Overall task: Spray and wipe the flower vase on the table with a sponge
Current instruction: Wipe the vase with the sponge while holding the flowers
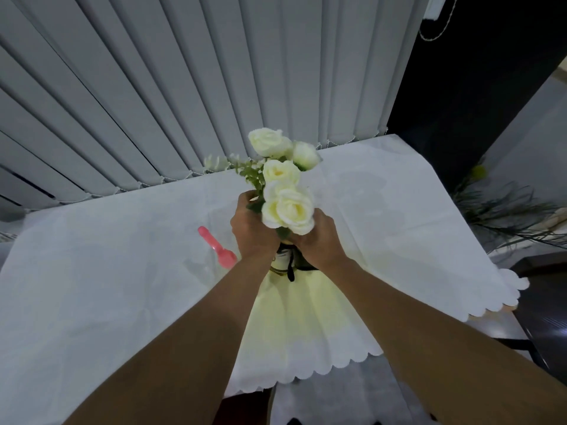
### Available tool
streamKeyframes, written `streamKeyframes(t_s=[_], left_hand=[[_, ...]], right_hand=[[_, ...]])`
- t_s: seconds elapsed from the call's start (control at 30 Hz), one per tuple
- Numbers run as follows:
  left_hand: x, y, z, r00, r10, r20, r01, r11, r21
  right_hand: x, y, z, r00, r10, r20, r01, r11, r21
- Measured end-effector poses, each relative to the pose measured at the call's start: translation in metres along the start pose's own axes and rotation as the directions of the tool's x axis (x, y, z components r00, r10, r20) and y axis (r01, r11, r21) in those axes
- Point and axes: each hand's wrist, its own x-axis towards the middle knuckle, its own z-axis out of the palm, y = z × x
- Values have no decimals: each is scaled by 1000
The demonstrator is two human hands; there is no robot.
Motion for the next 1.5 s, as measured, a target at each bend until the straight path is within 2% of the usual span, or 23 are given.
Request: streamKeyframes(t_s=[0.07, 0.1, 0.17, 0.2, 0.27, 0.37, 0.53, 0.6, 0.7, 0.83, 0.9, 1.03, 1.17, 1.27, 1.4, 1.5], left_hand=[[0, -4, 3, 990, -82, 118, 83, 997, 3], [2, -5, 6, 978, -87, 189, 85, 996, 19], [-2, 8, 7, 935, -196, 294, 193, 980, 40], [-3, 14, 6, 931, -239, 275, 249, 968, -2], [-7, 22, 2, 949, -213, 232, 221, 975, -9], [-4, 20, 3, 934, -240, 266, 265, 962, -60], [4, 11, 2, 950, -236, 206, 242, 970, -1], [3, 10, -1, 952, -238, 193, 243, 970, 0], [3, 8, -3, 975, -202, 89, 202, 979, 0], [-5, 11, -3, 980, -196, 47, 198, 978, -60], [-7, 10, -4, 981, -193, 33, 196, 976, -96], [-4, 6, -3, 987, -159, 11, 159, 982, -105], [-3, 9, 1, 988, -136, 72, 145, 981, -130], [-1, 6, 2, 980, -159, 123, 182, 961, -210], [2, 1, 1, 983, -122, 134, 149, 965, -214], [3, -1, -2, 993, -98, 65, 106, 986, -128]], right_hand=[[6, 0, 0, 997, -70, 38, 72, 995, -66], [8, 2, 2, 996, -66, 61, 70, 995, -73], [7, 7, 4, 996, -33, 81, 39, 997, -72], [5, 11, 6, 996, -19, 91, 26, 996, -83], [0, 19, 8, 993, 18, 119, -6, 995, -102], [-9, 32, 8, 989, 72, 126, -60, 993, -97], [-11, 37, 10, 981, 105, 160, -87, 990, -111], [-18, 45, 8, 966, 171, 194, -138, 976, -170], [-37, 69, 7, 932, 262, 249, -188, 939, -287], [-44, 80, 9, 915, 307, 261, -225, 927, -300], [-41, 77, 7, 921, 291, 260, -218, 936, -276], [-31, 55, 3, 963, 153, 220, -117, 979, -170], [-1, 16, 2, 990, -30, 140, 50, 989, -142], [8, 2, 1, 990, -88, 109, 101, 988, -117], [-9, 15, 1, 989, -44, 141, 60, 991, -115], [-24, 39, -1, 970, 136, 203, -100, 979, -178]])
